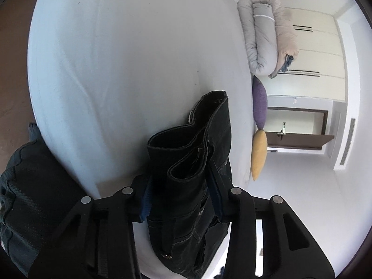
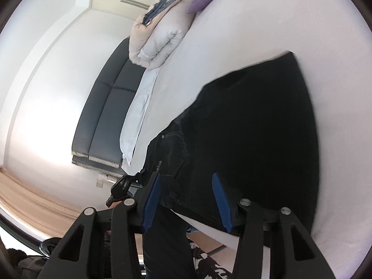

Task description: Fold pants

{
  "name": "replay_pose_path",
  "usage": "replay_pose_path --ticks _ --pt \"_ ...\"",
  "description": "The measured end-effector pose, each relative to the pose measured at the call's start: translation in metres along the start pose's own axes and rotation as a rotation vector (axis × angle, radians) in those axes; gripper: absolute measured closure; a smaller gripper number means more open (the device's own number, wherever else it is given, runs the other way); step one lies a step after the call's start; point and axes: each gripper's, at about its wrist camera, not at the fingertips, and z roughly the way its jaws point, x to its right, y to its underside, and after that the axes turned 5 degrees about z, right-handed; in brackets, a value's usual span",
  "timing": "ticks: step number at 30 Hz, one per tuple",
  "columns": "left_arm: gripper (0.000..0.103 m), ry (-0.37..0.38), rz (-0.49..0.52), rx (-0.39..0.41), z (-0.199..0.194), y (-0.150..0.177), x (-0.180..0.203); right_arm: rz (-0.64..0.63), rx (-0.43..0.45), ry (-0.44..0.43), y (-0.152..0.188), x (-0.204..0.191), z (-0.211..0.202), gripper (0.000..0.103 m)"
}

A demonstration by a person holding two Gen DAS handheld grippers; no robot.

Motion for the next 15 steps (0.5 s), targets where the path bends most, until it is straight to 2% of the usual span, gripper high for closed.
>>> replay_pose_path --ticks 2,7,9,12,15 --pt "0.068 0.001 0.019 0.012 0.0 0.002 0.002 -0.045 -0.026 0.012 -0.006 -0.015 0.016 0.058" --pt "0.071 -0.014 0.123 0.049 -0.002 0.007 0.008 -0.107 -0.097 0.047 -0.023 -0.041 0.078 0.071" --pt "0.073 -0.003 0.127 0.055 0.0 0.008 0.007 -0.094 -0.119 0.057 -0.029 -0.042 0.102 0.078" --pt "0.075 -0.005 0.156 0.063 0.002 0.009 0.012 -0.063 -0.153 0.074 -0.036 -0.037 0.136 0.08" --pt "0.077 -0.02 0.205 0.076 0.0 0.012 0.021 -0.058 -0.189 0.135 -0.037 -0.03 0.164 0.084"
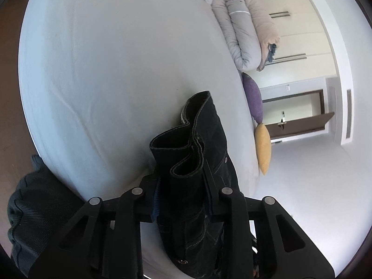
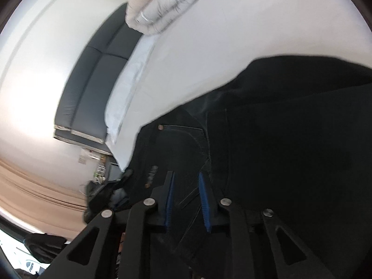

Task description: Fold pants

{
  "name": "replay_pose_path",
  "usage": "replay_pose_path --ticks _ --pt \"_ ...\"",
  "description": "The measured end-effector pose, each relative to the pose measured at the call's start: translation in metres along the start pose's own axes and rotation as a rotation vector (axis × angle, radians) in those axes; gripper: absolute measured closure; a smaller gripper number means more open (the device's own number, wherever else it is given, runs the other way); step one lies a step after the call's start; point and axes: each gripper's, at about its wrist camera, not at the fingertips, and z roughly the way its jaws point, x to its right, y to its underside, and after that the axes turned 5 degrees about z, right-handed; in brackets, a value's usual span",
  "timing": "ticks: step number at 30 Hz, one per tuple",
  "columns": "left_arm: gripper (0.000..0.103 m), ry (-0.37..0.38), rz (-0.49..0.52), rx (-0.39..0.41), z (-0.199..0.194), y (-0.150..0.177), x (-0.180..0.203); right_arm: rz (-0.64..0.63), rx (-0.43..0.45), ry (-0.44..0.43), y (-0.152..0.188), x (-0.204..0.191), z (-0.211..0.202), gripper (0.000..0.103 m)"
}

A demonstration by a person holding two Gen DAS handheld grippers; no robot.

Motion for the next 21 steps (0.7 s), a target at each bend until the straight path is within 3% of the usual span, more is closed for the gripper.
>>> replay_pose_path --ticks 2,3,6,11,14,16,18,21 --pt "0.078 -0.007 0.039 0.008 -0.004 0.0 0.007 0.019 -0.036 0.061 -0.001 0.009 0.016 0.089" --pt "0.079 -0.014 0.069 0.013 -0.006 0.0 0.013 0.035 -0.044 0.071 0.0 0.015 0.021 0.103" --pt "0.081 -0.026 0.16 0.033 -0.011 0.001 0.036 0.086 -0.043 0.034 0.002 0.03 0.024 0.103" --pt "0.087 -0.038 0.373 0.059 -0.012 0.014 0.092 0.048 -0.018 0.062 0.008 0.029 0.026 0.103" --pt "0.088 -0.04 0.526 0.056 -0.006 0.035 0.13 0.086 -0.006 -0.009 0.009 0.036 0.018 0.103" --pt "0.089 -0.035 0.64 0.045 0.001 0.055 0.156 0.126 0.007 -0.086 0.014 0.044 0.001 0.094" --pt "0.089 -0.029 0.756 0.028 0.012 0.081 0.181 0.159 0.05 -0.196 0.02 0.056 -0.025 0.061" --pt "0.089 -0.02 0.931 -0.024 0.034 0.131 0.212 0.203 0.157 -0.298 0.028 0.081 -0.078 0.044"
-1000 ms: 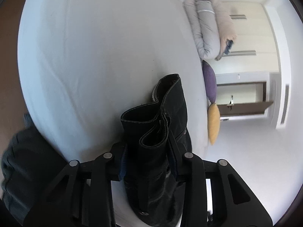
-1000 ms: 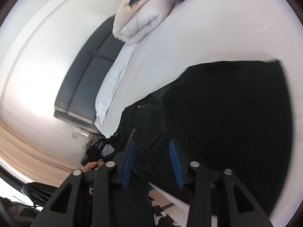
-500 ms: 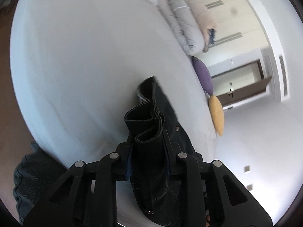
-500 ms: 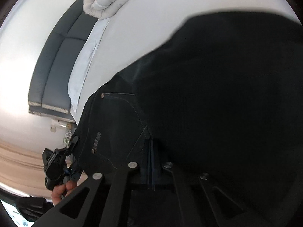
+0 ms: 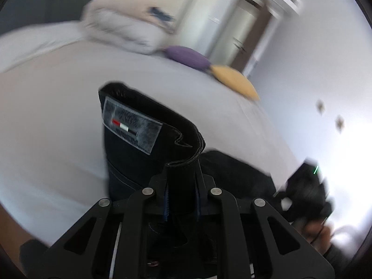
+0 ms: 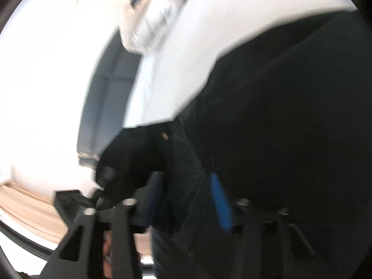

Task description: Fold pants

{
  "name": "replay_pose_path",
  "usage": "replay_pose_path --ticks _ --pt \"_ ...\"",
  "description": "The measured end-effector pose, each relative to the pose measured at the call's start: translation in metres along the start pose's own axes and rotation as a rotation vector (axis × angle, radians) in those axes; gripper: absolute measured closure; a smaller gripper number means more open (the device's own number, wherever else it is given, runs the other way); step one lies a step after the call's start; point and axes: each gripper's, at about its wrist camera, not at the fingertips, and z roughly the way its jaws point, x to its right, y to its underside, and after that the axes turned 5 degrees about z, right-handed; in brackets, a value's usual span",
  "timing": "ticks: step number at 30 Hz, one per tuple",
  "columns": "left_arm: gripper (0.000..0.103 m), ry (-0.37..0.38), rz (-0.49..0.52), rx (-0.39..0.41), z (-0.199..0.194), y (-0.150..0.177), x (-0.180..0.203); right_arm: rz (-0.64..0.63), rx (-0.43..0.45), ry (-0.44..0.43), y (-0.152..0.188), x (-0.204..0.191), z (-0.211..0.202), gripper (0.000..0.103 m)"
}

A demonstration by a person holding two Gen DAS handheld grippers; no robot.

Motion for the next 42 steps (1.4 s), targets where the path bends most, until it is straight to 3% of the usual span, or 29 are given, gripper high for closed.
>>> replay_pose_path --ticks 1,3,6,11,15,17,19,21,24,30,37,42 --pt "0.089 0.009 0.053 -0.016 0.008 0.004 0.019 0.014 0.019 -0.017 -0.002 0.004 -0.015 0.043" --pt "0.089 0.022 0.188 -0.048 0.023 0.018 0.064 0.036 0.065 -0.041 -0.007 0.012 -0.044 0.026" --pt "0.089 0.014 0.398 -0.099 0.045 0.053 0.123 0.038 0.104 -0.042 -0.012 0.022 -0.073 0.015" --pt "0.089 -0.021 0.714 -0.138 0.061 0.12 0.188 0.035 0.065 -0.004 -0.019 0.026 -0.063 0.014" --pt "0.089 -0.033 0.882 -0.109 0.056 0.152 0.229 -0.006 -0.007 0.082 -0.025 0.023 -0.035 0.013" --pt "0.089 -0.036 0.884 -0.117 0.058 0.155 0.237 -0.029 -0.018 0.105 -0.034 0.022 -0.035 0.016" --pt "0.089 -0.026 0.859 -0.128 0.059 0.154 0.241 -0.063 -0.036 0.158 -0.028 0.015 -0.017 0.037" --pt "0.089 -0.024 0.86 -0.13 0.058 0.156 0.246 -0.073 -0.048 0.217 -0.03 0.02 -0.017 0.069" --pt "0.089 -0.006 0.857 -0.137 0.059 0.161 0.261 -0.089 -0.035 0.249 -0.025 0.021 -0.019 0.079" --pt "0.089 0.047 0.897 -0.105 0.06 0.161 0.298 -0.156 -0.004 0.305 -0.031 0.014 -0.041 0.088" --pt "0.089 0.12 0.936 -0.087 0.066 0.17 0.347 -0.166 0.023 0.336 -0.042 0.021 -0.071 0.09" --pt "0.089 0.152 0.945 -0.103 0.072 0.171 0.361 -0.133 0.045 0.324 -0.044 0.035 -0.086 0.09"
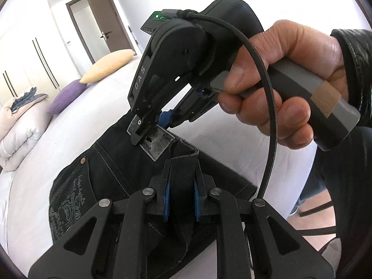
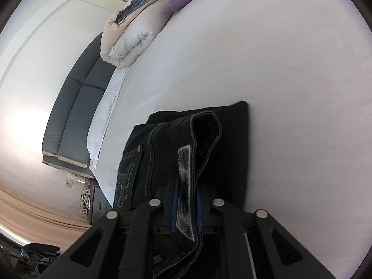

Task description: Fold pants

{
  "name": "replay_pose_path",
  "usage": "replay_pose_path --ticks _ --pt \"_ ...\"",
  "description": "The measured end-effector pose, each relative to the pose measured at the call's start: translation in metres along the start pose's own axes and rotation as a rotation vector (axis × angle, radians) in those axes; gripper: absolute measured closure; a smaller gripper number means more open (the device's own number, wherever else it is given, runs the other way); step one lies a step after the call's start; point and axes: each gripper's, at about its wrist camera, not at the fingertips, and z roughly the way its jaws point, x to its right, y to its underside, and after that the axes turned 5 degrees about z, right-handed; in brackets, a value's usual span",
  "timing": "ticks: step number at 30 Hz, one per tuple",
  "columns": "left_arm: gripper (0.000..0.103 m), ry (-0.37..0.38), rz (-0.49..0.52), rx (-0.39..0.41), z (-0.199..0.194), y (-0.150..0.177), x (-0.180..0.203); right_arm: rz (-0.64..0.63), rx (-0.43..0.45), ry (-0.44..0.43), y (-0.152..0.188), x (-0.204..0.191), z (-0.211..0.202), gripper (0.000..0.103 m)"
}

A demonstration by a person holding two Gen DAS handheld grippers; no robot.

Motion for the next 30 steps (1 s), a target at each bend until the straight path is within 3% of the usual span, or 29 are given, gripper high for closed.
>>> replay_pose_path --ticks 8,10,12,15,16,17,19,21,24,25,26,27,30 --pt "0.089 0.032 -0.008 -0.022 0.016 -0.006 0.006 0.031 0.014 -0.001 -0.001 0.012 -0.003 0.09" --pt "0.086 0.044 -0.041 -0.03 0.018 0.003 -0.036 0.055 0.004 -0.017 0.003 0.023 0.002 0.089" --pt "0.083 0.063 -0.069 -0.039 0.016 0.002 -0.039 0.1 0.015 -0.08 0.008 0.034 0.0 0.086" --pt "0.073 0.152 -0.135 -0.047 0.003 -0.001 -0.057 0.122 0.046 -0.105 0.015 0.036 -0.012 0.078" --pt "0.065 0.177 -0.169 -0.04 -0.003 0.0 -0.063 0.124 0.059 -0.093 0.017 0.035 -0.017 0.077" --pt "0.045 0.191 -0.207 -0.031 -0.011 0.002 -0.072 0.13 0.071 -0.084 0.019 0.035 -0.023 0.075" --pt "0.036 0.184 -0.272 0.002 -0.025 0.008 -0.093 0.142 0.115 -0.034 0.023 0.033 -0.039 0.071" --pt "0.036 0.178 -0.339 0.024 -0.037 0.013 -0.118 0.122 0.14 -0.036 0.029 0.024 -0.052 0.074" --pt "0.036 0.139 -0.425 0.031 -0.043 0.034 -0.158 0.047 0.131 -0.079 0.04 -0.004 -0.059 0.09" --pt "0.045 0.128 -0.441 0.024 -0.039 0.041 -0.169 0.018 0.114 -0.086 0.045 -0.014 -0.056 0.091" --pt "0.064 0.133 -0.457 0.01 -0.029 0.047 -0.188 0.001 0.098 -0.084 0.049 -0.021 -0.051 0.092" --pt "0.072 0.141 -0.494 -0.017 -0.013 0.051 -0.205 -0.016 0.076 -0.075 0.052 -0.027 -0.044 0.093" --pt "0.083 0.188 -0.644 -0.115 0.019 0.083 -0.268 0.001 0.024 -0.03 0.059 -0.025 -0.022 0.093"
